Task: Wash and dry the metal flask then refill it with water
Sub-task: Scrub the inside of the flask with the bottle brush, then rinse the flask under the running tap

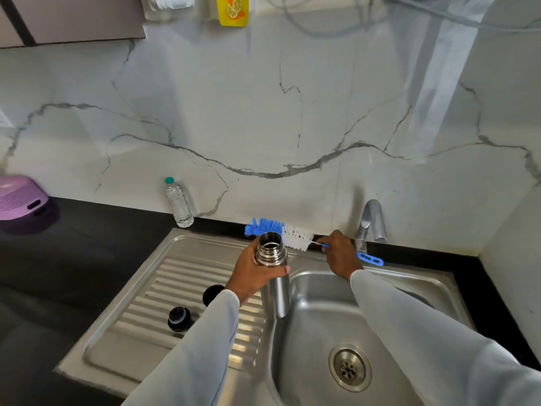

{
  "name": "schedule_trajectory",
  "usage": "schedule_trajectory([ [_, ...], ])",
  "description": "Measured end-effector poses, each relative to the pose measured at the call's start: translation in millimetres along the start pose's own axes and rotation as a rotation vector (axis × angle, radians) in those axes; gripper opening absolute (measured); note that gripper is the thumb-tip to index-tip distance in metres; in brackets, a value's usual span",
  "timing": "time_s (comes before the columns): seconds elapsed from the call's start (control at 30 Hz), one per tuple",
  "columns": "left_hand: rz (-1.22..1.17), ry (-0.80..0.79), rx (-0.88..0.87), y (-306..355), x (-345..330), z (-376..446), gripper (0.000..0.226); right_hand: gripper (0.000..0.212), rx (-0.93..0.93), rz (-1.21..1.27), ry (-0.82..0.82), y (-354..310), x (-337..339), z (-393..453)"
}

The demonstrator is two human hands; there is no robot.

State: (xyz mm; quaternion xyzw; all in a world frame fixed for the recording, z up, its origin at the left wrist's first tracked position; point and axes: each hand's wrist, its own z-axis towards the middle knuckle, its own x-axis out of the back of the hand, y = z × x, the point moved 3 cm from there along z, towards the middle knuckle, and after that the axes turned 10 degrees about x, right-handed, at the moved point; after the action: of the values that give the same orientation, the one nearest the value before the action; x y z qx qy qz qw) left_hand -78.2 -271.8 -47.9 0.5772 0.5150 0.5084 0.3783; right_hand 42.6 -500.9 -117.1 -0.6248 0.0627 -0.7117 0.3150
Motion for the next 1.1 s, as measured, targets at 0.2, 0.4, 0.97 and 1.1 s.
schedule_trajectory([
  [0.2, -0.035, -0.009, -0.007, 5.1, 16.8, 8.5, 0.056, 0.041, 0.056, -0.193, -0.093, -12.2, -38.5, 58.8],
  [0.4, -0.028, -0.016, -0.003, -2.3, 24.1, 15.4, 0.052, 0.039, -0.051, -0.299, -0.059, -18.3, -62.2, 87.1],
  [0.97, 0.014, -0.095, -0.017, -10.8, 2.3, 23.5, 0.052, 0.038, -0.024, 0.000, 0.051, 0.2, -70.3, 80.6],
  [1.1, -0.018, -0.130, -0.003, -11.8, -14.5, 22.5, 0.053, 0.051, 0.040, 0.282, -0.047, -1.6, -54.4, 20.7],
])
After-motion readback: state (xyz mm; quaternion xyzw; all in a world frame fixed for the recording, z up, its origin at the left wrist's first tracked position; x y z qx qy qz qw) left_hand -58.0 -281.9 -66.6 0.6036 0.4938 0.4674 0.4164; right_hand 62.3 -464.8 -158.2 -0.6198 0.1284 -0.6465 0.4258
